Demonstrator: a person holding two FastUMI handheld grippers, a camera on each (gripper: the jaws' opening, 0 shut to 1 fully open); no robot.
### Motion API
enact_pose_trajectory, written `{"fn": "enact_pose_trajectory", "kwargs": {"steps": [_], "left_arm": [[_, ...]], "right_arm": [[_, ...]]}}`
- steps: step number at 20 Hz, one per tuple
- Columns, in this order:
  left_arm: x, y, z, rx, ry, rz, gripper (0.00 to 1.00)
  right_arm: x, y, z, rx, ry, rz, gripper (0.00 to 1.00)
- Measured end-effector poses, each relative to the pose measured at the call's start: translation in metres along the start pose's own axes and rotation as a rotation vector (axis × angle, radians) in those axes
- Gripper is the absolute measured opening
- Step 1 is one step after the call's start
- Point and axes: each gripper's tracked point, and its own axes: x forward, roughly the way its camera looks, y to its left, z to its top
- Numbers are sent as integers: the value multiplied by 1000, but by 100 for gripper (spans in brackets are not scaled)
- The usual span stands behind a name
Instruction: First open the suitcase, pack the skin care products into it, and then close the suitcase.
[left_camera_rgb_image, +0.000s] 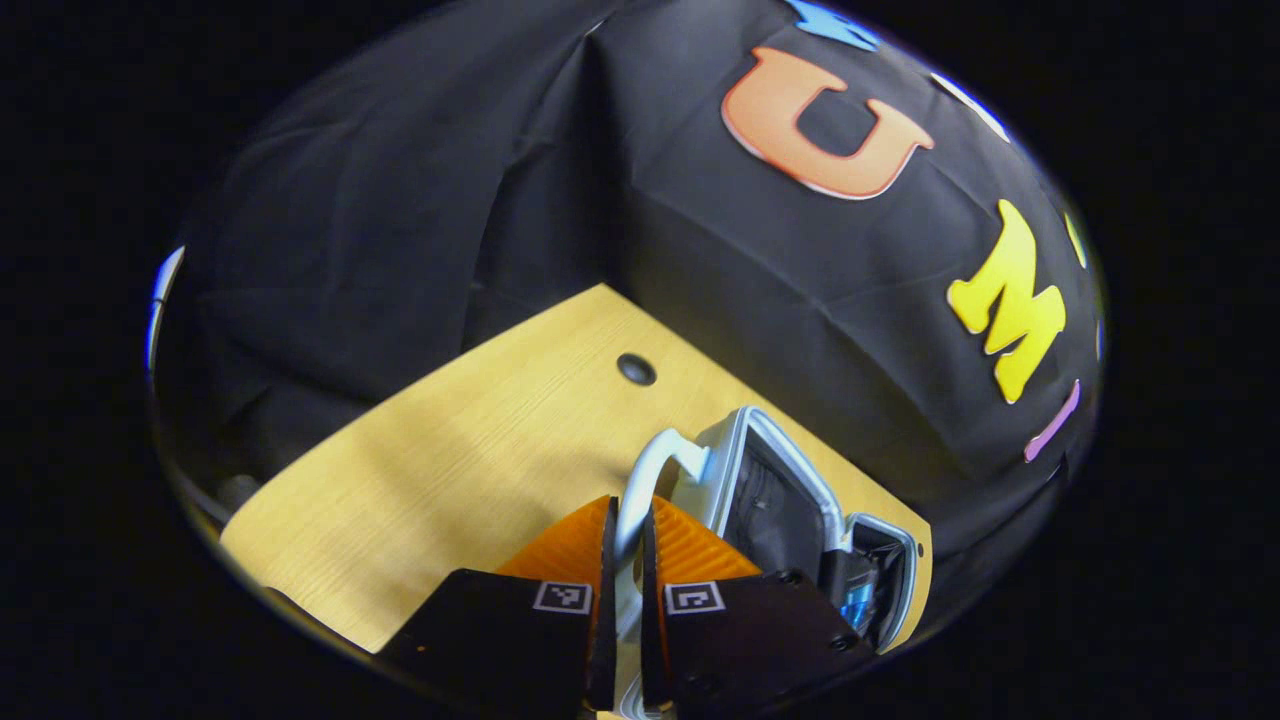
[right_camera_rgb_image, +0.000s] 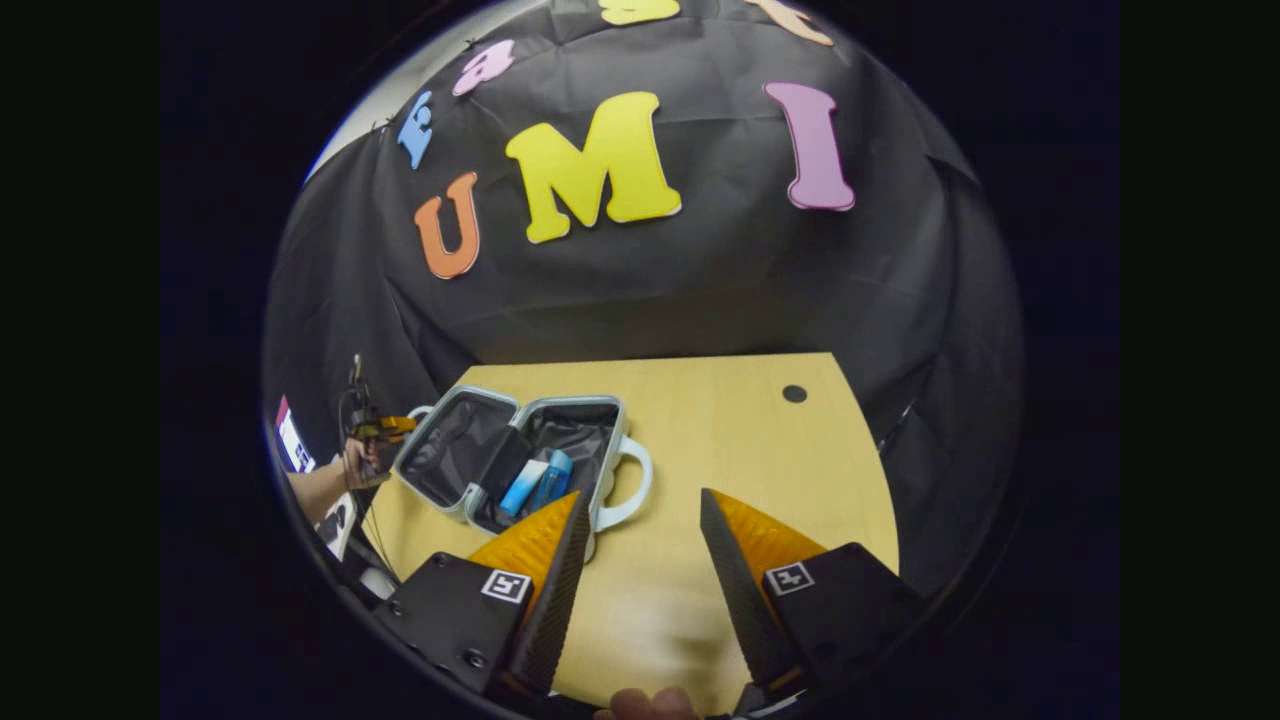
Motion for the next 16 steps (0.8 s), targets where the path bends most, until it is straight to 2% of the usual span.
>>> {"fn": "enact_pose_trajectory", "kwargs": {"steps": [3,6,11,16], "left_arm": [[-40,-58,31,124,-92,-33,12],[-79,-135,46,173,-181,-75,12],[-119,-245,15,288,-283,-110,12],[-129,-327,-41,390,-308,-148,12]], "right_arm": [[-15,-1,5,-9,-54,19,68],[-32,-15,5,-8,-96,24,67],[-56,-48,9,58,-157,11,67],[-66,-100,-1,71,-169,-71,68]]}}
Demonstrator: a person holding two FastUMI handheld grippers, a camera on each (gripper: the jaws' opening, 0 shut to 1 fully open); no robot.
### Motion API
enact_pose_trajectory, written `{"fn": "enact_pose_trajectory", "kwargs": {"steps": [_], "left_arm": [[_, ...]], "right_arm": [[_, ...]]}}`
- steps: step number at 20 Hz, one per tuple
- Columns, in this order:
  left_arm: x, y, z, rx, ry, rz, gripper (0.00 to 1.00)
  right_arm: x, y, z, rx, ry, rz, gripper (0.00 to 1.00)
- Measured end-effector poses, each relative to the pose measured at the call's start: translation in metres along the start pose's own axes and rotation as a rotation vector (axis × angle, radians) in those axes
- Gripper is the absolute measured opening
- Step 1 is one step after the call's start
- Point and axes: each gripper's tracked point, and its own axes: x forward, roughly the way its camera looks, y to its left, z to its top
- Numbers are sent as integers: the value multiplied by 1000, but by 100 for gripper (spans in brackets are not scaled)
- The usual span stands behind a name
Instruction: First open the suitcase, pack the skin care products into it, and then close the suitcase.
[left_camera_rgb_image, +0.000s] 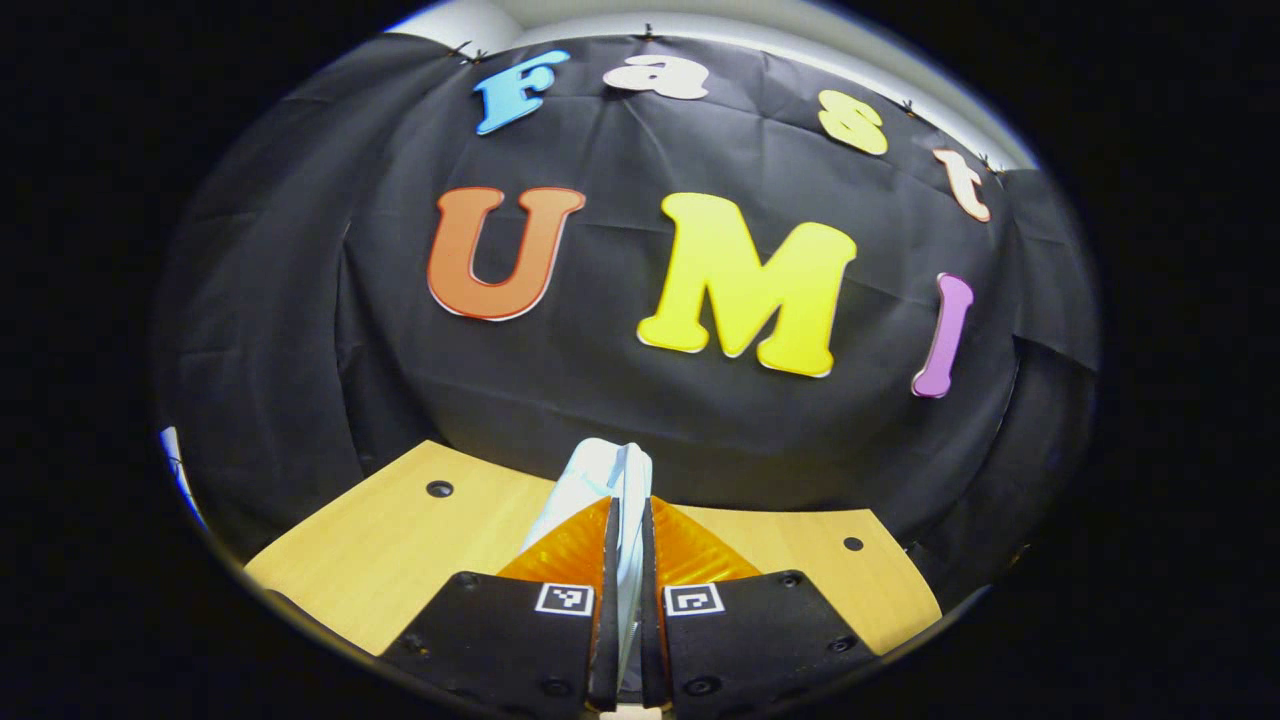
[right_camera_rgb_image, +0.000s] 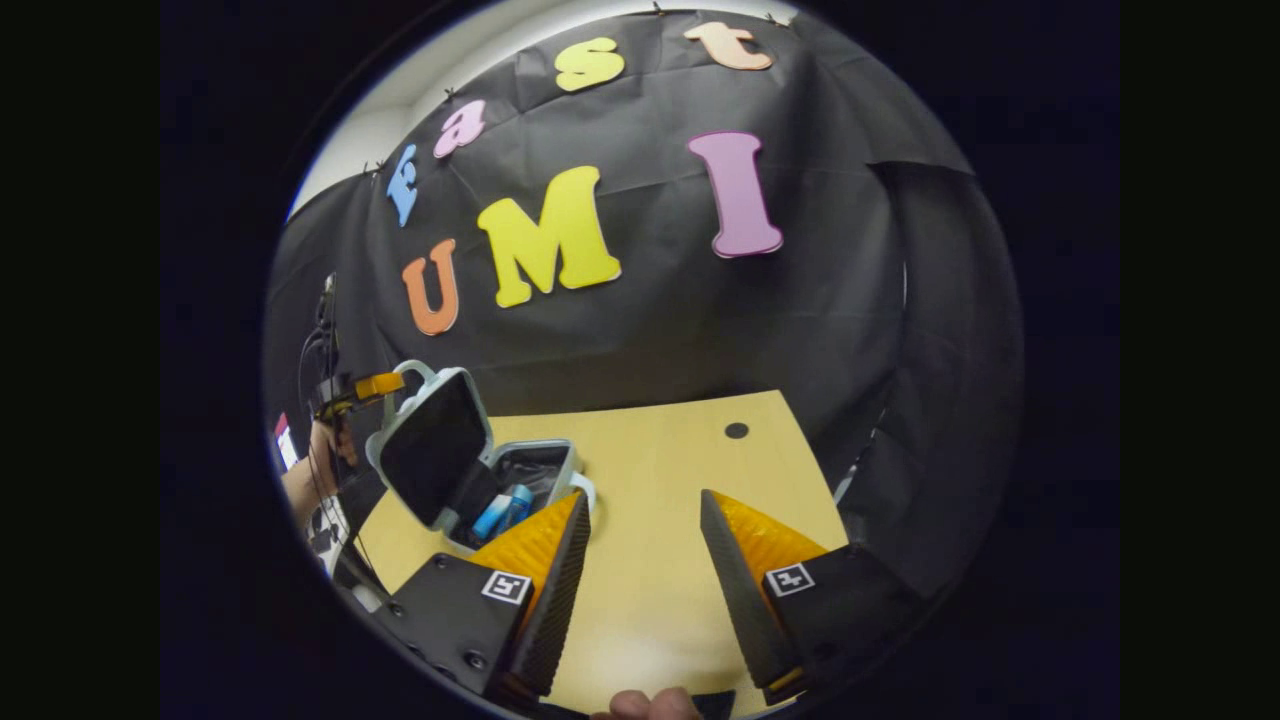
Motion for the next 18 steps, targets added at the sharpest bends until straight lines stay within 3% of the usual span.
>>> {"fn": "enact_pose_trajectory", "kwargs": {"steps": [6,11,18], "left_arm": [[17,-92,-53,182,7,-56,12],[55,-165,-135,131,132,-123,12],[65,-197,-201,120,239,-140,12]], "right_arm": [[-18,-44,11,-53,-40,-104,67],[-32,-72,15,-57,-39,-191,68],[-52,-95,7,-73,-5,-275,67]]}}
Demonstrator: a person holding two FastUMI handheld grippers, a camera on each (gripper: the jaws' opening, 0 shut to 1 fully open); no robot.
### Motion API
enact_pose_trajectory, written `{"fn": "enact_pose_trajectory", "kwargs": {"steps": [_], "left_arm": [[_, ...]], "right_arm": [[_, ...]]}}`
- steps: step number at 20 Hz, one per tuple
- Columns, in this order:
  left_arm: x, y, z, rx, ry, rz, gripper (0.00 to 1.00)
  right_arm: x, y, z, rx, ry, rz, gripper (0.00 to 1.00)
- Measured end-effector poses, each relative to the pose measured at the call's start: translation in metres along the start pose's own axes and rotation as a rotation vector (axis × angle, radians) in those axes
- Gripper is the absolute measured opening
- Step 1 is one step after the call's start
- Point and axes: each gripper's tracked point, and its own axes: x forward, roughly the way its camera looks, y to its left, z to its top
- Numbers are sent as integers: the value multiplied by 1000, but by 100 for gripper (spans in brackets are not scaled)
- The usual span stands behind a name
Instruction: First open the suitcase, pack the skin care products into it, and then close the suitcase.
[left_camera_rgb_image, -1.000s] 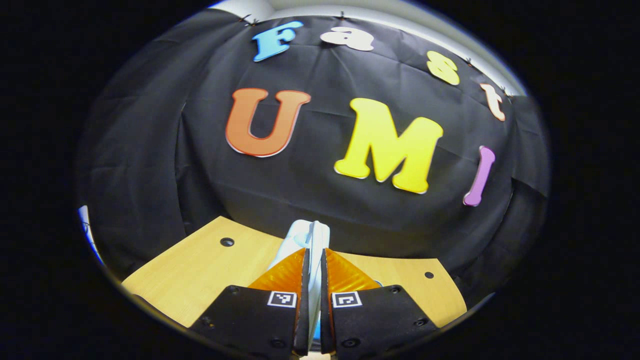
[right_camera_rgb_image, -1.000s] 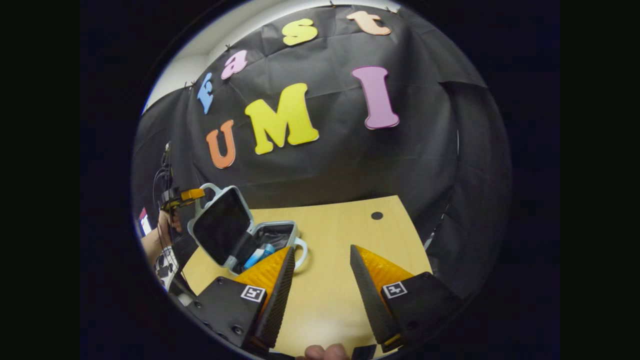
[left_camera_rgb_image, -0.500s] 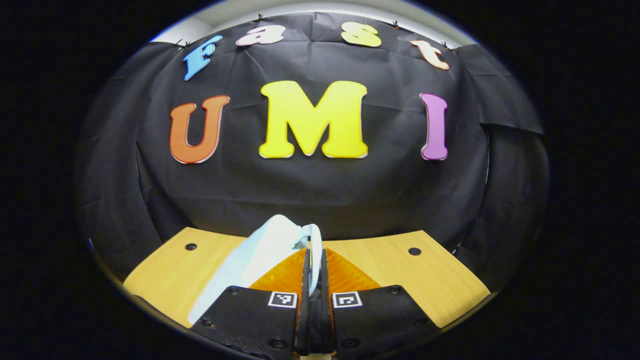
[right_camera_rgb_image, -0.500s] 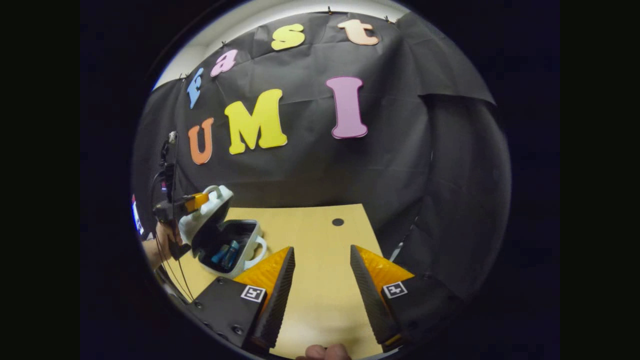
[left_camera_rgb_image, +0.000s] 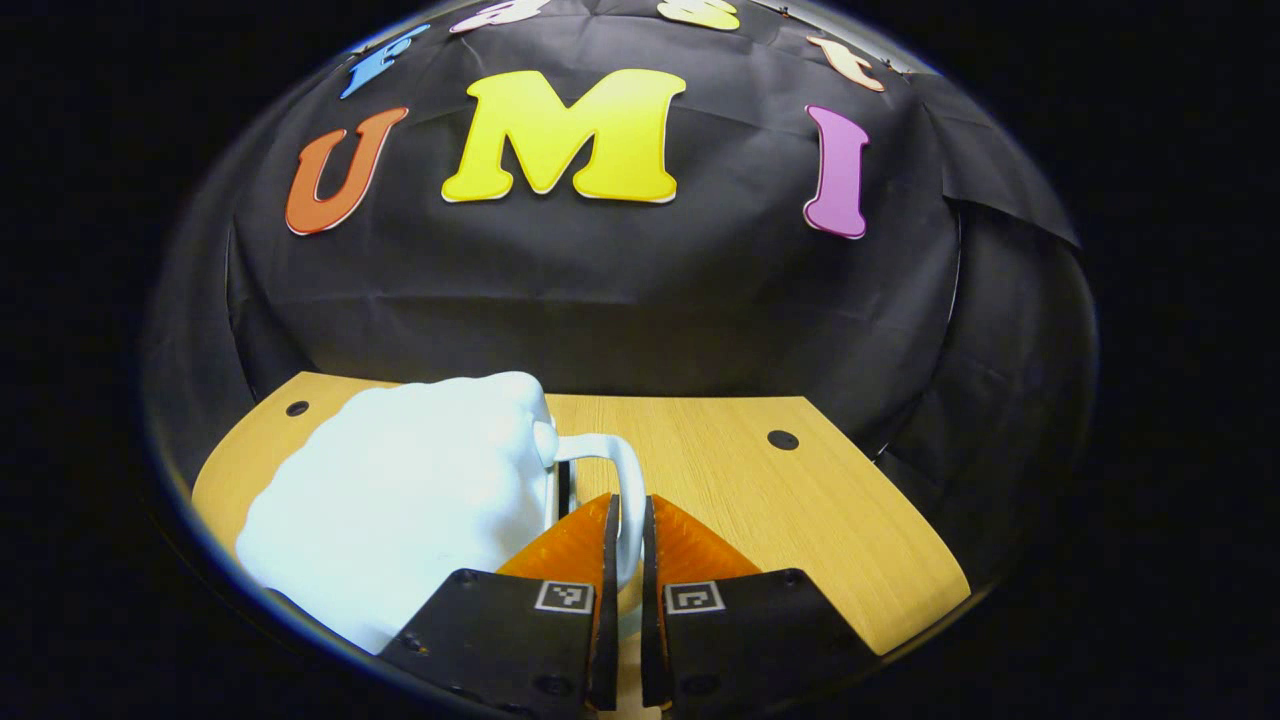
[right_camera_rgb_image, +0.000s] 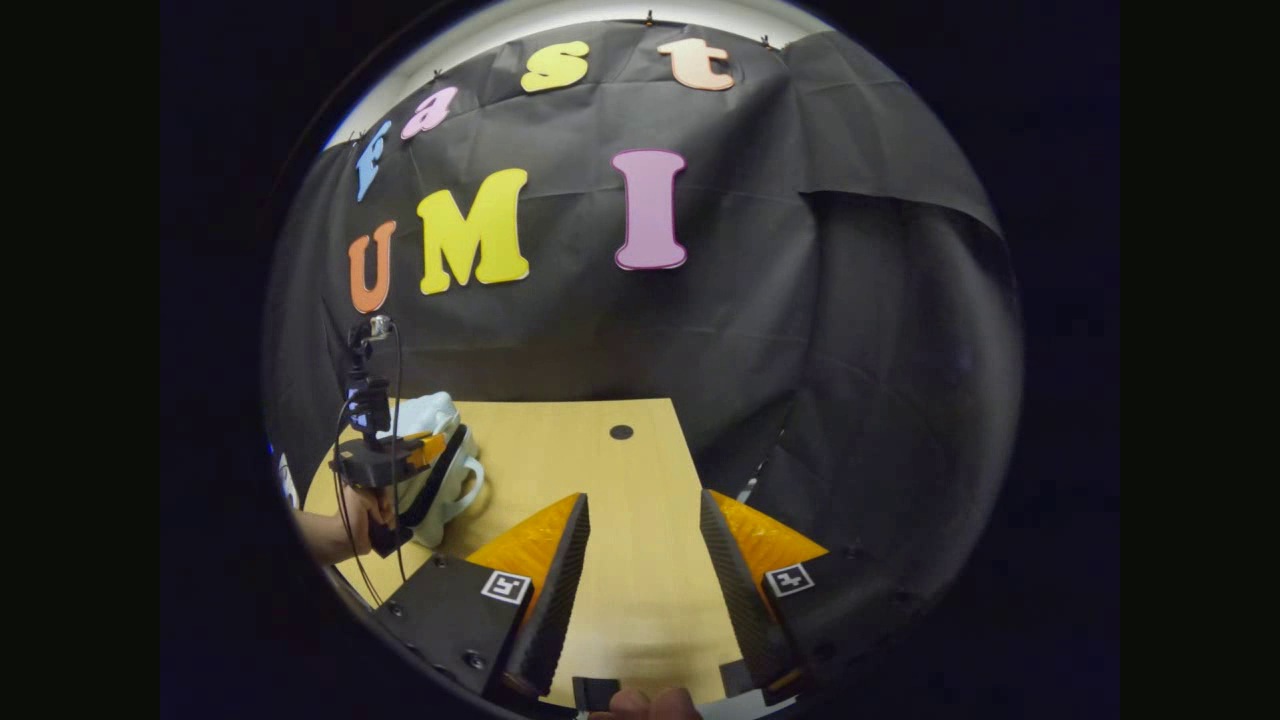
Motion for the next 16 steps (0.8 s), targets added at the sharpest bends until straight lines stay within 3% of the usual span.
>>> {"fn": "enact_pose_trajectory", "kwargs": {"steps": [9,16], "left_arm": [[17,-10,-26,39,38,-1,12],[25,-14,-36,75,54,40,12]], "right_arm": [[1,9,0,-18,7,-5,68],[1,6,3,-34,9,-22,67]]}}
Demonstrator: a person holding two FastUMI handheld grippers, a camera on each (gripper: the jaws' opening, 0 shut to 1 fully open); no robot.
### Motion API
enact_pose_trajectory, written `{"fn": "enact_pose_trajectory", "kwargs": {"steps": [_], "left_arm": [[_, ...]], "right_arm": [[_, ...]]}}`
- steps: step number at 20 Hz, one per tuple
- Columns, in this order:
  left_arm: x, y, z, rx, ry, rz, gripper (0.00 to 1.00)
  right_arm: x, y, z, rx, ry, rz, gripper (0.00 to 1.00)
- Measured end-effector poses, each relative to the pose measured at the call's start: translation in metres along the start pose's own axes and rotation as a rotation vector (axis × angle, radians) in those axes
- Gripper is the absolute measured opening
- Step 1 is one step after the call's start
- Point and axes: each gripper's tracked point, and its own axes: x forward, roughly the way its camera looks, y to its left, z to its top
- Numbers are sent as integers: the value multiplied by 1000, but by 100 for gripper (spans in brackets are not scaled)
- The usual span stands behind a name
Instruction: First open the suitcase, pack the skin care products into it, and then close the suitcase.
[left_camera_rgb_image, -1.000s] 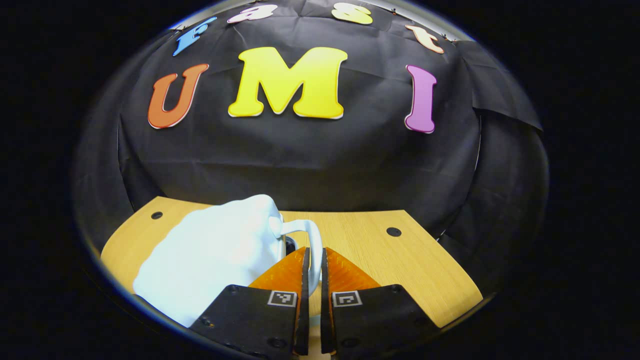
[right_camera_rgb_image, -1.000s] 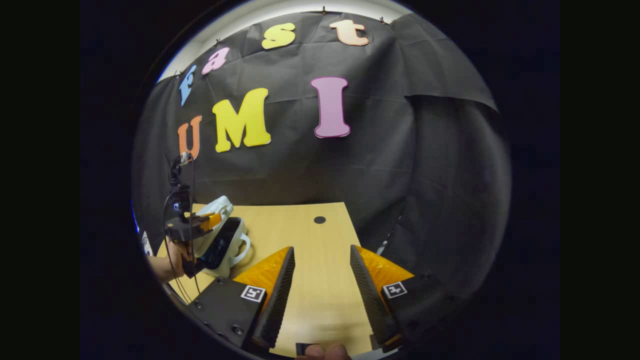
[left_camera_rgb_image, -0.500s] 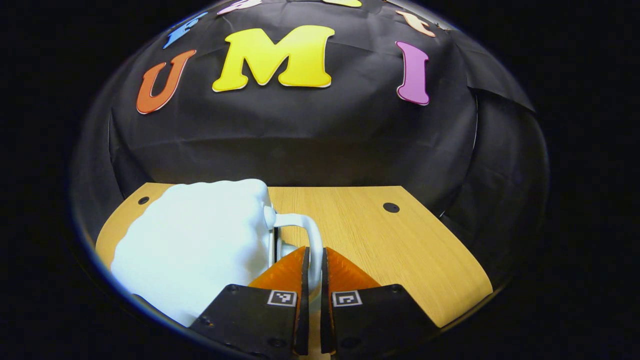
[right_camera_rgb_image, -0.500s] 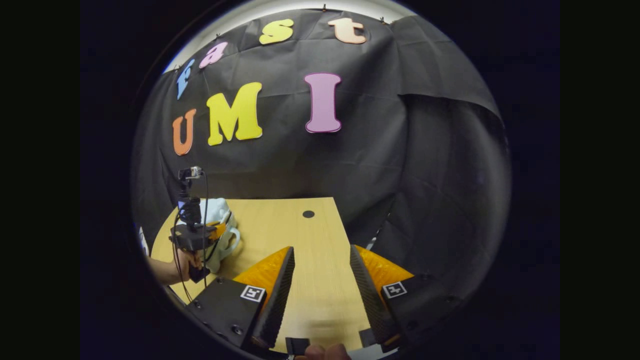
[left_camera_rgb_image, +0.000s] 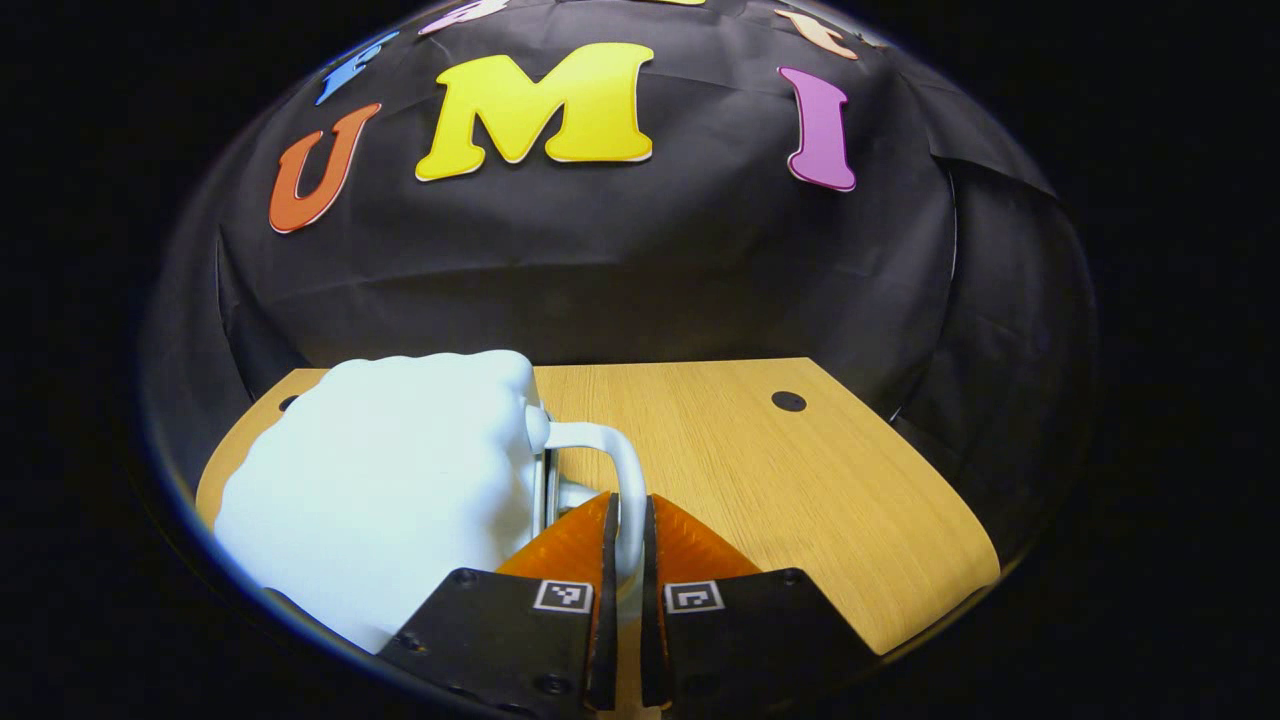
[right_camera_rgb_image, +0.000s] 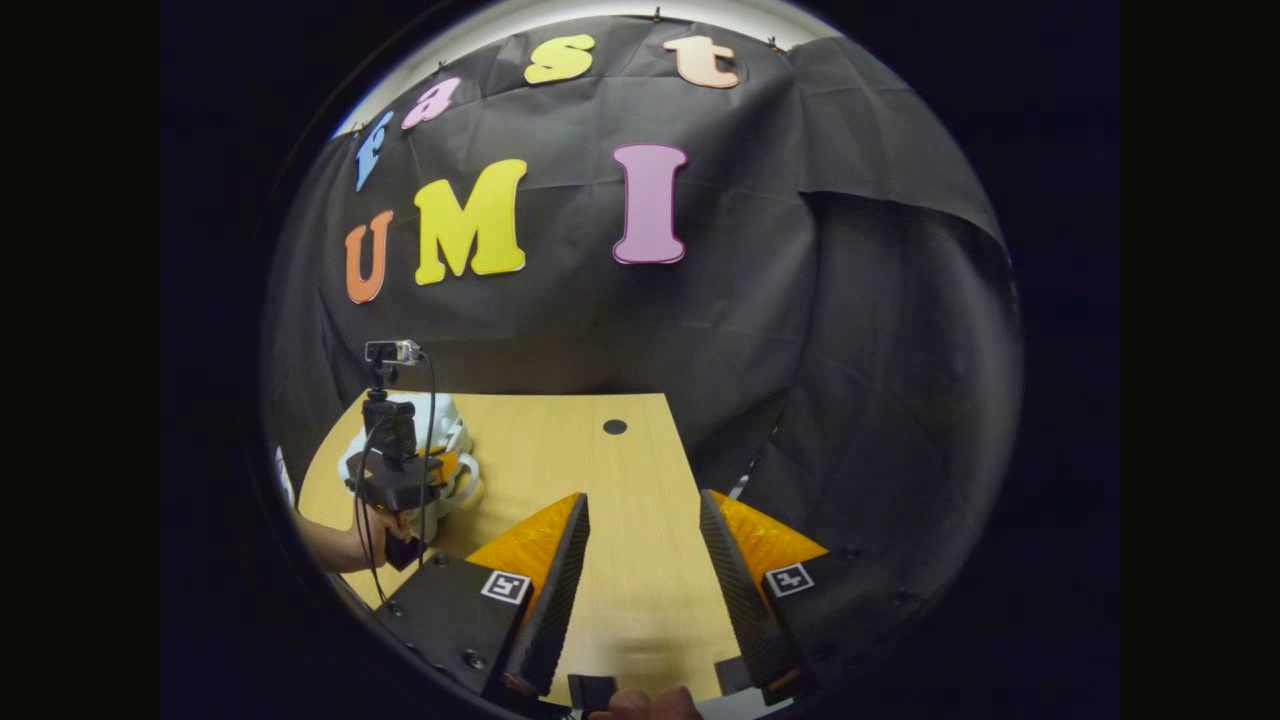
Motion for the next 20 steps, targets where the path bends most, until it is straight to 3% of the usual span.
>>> {"fn": "enact_pose_trajectory", "kwargs": {"steps": [9,13,14,15,18,20], "left_arm": [[9,-9,-16,119,32,94,18],[10,-10,-24,58,63,98,31],[9,-13,-23,55,60,90,40],[8,-15,-22,53,57,84,34],[-3,-17,-12,50,28,70,56],[-20,-18,5,30,-14,61,61]], "right_arm": [[-4,-8,2,-1,-3,-22,67],[-7,-14,2,-5,-4,-32,67],[-7,-15,1,-6,-6,-31,66],[-7,-16,2,-5,-7,-31,66],[-5,-14,6,6,-18,-17,66],[-3,-7,11,14,-34,-3,66]]}}
